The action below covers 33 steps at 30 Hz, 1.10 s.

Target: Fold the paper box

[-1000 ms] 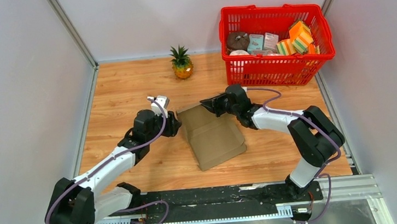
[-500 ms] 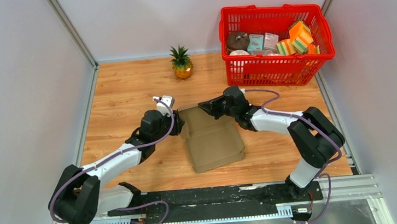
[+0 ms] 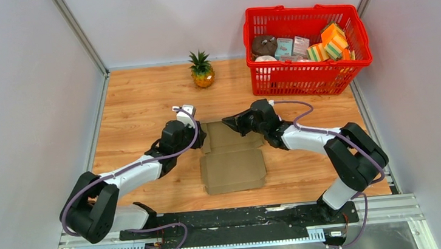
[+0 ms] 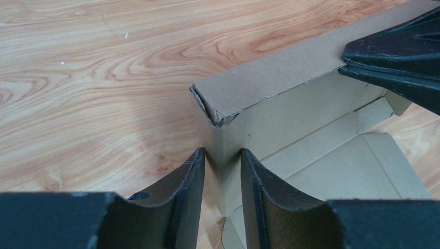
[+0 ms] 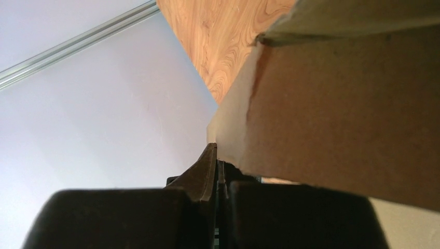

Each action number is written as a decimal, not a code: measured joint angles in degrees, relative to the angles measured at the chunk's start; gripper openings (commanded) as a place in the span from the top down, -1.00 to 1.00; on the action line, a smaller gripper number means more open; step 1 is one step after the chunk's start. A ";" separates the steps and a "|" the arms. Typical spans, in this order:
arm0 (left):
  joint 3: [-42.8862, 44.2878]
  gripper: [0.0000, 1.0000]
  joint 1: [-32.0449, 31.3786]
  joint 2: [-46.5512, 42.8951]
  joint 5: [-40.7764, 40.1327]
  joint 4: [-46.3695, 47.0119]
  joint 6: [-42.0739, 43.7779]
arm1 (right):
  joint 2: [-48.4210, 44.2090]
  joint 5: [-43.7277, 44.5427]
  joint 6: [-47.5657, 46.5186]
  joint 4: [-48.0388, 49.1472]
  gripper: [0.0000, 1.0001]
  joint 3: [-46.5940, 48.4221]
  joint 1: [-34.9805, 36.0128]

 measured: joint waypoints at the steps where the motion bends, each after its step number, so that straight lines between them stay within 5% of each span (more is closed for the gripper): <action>1: 0.00 0.22 -0.09 0.26 0.02 0.35 -0.02 | -0.22 0.11 -0.09 0.20 1.00 -0.28 0.00; 7: 0.00 0.73 -0.96 1.22 -1.97 1.25 0.46 | -0.90 0.70 -0.39 0.31 1.00 -0.81 -0.04; 12: -0.28 0.84 -4.66 1.09 -9.18 1.70 2.51 | -1.79 0.90 -1.42 0.02 0.82 -1.16 -0.04; 15: -2.78 0.85 -6.88 -0.07 -12.85 4.83 3.63 | -2.40 0.20 -4.28 -0.98 0.53 -1.03 -0.04; 18: -5.31 0.85 -7.80 -1.27 -14.32 8.22 4.50 | -2.60 -1.18 -10.84 -5.11 -0.02 0.94 0.07; 19: -5.99 0.85 -8.02 -1.46 -14.45 9.25 4.81 | -2.64 -1.73 -13.84 -7.19 -0.36 2.23 0.11; 22: -6.99 0.84 -8.20 -1.62 -14.49 11.19 5.55 | -3.91 -2.84 -23.08 -13.64 -0.74 5.75 0.66; 27: -8.70 0.84 -8.85 -2.40 -15.23 13.35 6.14 | -9.35 -4.07 -29.77 -21.73 -0.56 7.13 1.11; 33: -10.05 0.84 -9.97 -4.52 -16.85 13.68 7.02 | -12.00 -1.46 -20.00 -22.58 -0.29 3.39 1.99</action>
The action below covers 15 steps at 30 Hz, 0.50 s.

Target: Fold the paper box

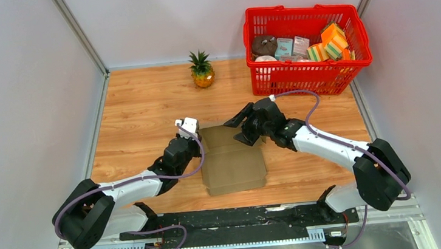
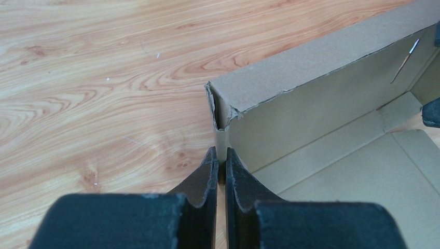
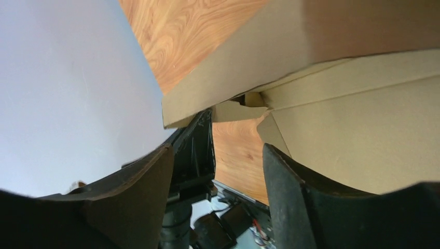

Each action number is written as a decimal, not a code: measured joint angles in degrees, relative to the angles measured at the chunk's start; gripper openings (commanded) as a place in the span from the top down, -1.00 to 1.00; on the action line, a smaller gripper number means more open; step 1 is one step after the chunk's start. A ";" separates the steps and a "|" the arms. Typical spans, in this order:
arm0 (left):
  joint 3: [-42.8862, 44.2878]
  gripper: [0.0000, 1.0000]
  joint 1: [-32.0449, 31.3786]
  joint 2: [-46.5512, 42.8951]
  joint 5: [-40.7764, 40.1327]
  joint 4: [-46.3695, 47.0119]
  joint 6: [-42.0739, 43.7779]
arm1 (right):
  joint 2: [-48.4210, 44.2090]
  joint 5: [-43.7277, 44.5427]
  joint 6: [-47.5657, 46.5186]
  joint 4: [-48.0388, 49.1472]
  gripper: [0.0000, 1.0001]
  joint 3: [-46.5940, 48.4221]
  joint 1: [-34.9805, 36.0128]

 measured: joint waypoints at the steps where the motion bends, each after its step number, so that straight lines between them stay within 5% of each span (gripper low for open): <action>1: -0.13 0.84 -0.20 -0.28 -0.33 0.04 0.15 | 0.02 0.98 2.12 -0.50 -0.26 -0.24 0.20; 10: -0.48 0.84 -2.16 -0.42 -2.86 1.05 0.85 | 1.88 9.31 14.36 -3.50 0.00 1.66 1.90; 15: -1.14 0.83 -2.89 -0.48 -3.85 1.77 1.07 | 4.22 12.68 17.20 -3.54 0.46 3.32 2.16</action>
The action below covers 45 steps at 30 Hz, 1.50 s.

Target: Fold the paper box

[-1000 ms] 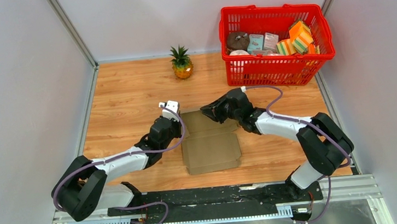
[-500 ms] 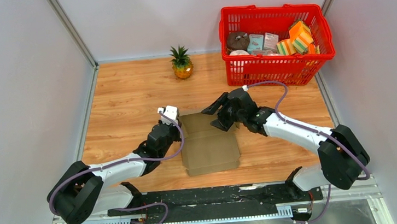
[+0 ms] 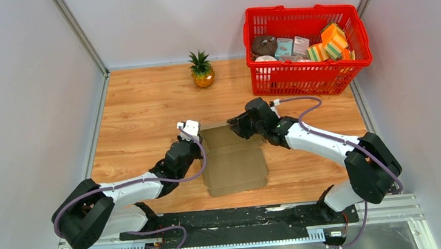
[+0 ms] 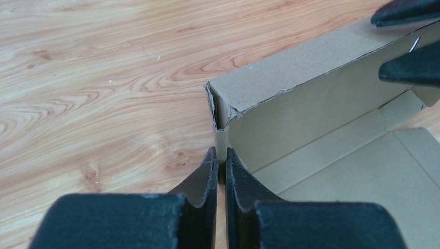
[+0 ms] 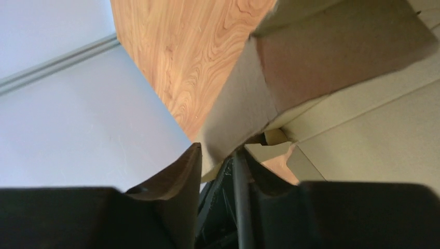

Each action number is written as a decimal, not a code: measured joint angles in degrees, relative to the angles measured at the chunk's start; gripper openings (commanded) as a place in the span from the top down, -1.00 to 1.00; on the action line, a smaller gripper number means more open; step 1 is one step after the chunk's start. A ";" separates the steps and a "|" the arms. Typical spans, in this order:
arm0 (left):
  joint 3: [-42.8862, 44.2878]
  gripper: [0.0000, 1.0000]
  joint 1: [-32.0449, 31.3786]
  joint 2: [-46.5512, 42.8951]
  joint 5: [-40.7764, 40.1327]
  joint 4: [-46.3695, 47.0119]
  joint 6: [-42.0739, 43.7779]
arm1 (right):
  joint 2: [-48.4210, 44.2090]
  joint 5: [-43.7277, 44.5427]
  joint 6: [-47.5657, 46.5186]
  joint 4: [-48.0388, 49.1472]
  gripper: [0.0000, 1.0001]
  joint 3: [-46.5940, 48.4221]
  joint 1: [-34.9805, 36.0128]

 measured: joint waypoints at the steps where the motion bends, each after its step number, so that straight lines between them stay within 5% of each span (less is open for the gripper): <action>1: -0.09 0.82 0.00 -0.02 -0.07 0.00 0.00 | 0.24 0.57 0.59 0.07 0.54 0.17 0.00; 7: -1.11 0.69 -0.04 -1.11 -0.37 0.28 -0.09 | 1.36 1.95 2.08 2.84 0.97 0.20 0.02; 17: -3.69 0.15 -0.11 -4.13 -0.39 0.31 -2.36 | 1.27 1.53 2.60 12.02 1.00 -3.04 0.07; 34: -6.45 0.14 -0.11 -3.17 0.04 1.75 -5.05 | -0.72 0.00 1.36 33.55 1.00 -16.68 0.15; 45: -4.07 0.22 -1.57 4.94 -3.26 5.90 -6.95 | -2.82 0.24 1.62 34.69 1.00 -18.32 1.11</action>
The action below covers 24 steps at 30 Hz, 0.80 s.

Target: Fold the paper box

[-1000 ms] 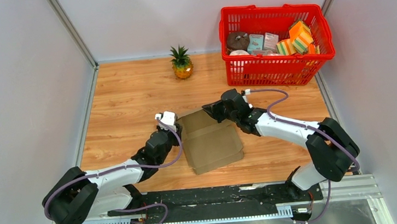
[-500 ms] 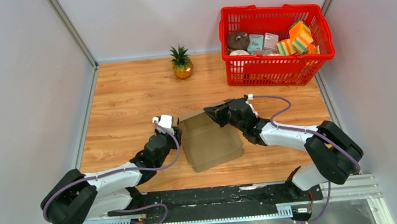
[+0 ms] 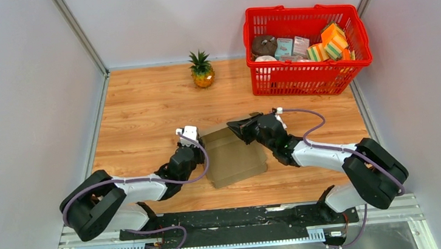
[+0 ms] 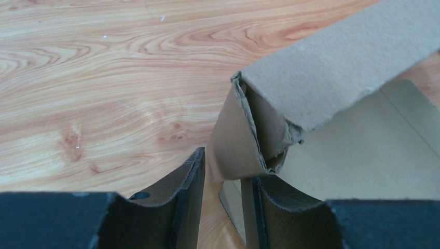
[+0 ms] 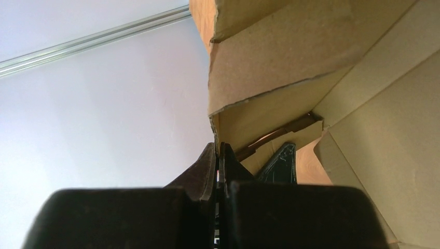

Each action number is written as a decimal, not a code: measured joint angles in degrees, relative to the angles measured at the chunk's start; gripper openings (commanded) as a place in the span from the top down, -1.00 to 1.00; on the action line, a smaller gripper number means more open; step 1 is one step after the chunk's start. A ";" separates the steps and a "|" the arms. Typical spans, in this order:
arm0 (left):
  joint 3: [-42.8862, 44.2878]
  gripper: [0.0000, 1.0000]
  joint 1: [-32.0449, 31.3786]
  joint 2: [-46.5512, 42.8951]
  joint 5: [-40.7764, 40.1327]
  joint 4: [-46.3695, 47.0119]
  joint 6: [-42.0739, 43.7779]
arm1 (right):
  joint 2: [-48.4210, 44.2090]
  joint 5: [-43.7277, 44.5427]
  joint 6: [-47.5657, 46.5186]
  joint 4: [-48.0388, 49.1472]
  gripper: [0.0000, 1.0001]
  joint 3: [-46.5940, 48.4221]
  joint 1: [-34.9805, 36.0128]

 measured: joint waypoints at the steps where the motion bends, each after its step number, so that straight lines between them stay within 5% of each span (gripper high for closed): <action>1: 0.39 0.26 -0.46 0.63 -1.42 0.07 -0.42 | -0.22 0.02 0.04 -0.22 1.00 0.02 0.09; 6: 2.43 0.84 -1.97 4.81 -8.70 0.83 -3.04 | -0.42 0.26 1.36 -1.20 1.00 0.09 0.74; 11: 5.62 1.00 -2.67 9.62 -16.26 0.72 -5.97 | -0.35 0.46 3.76 -1.31 1.00 0.13 2.16; 24: 9.42 1.00 -3.04 12.20 -23.30 -4.44 -13.77 | 0.33 3.04 8.22 -5.42 1.00 2.78 5.05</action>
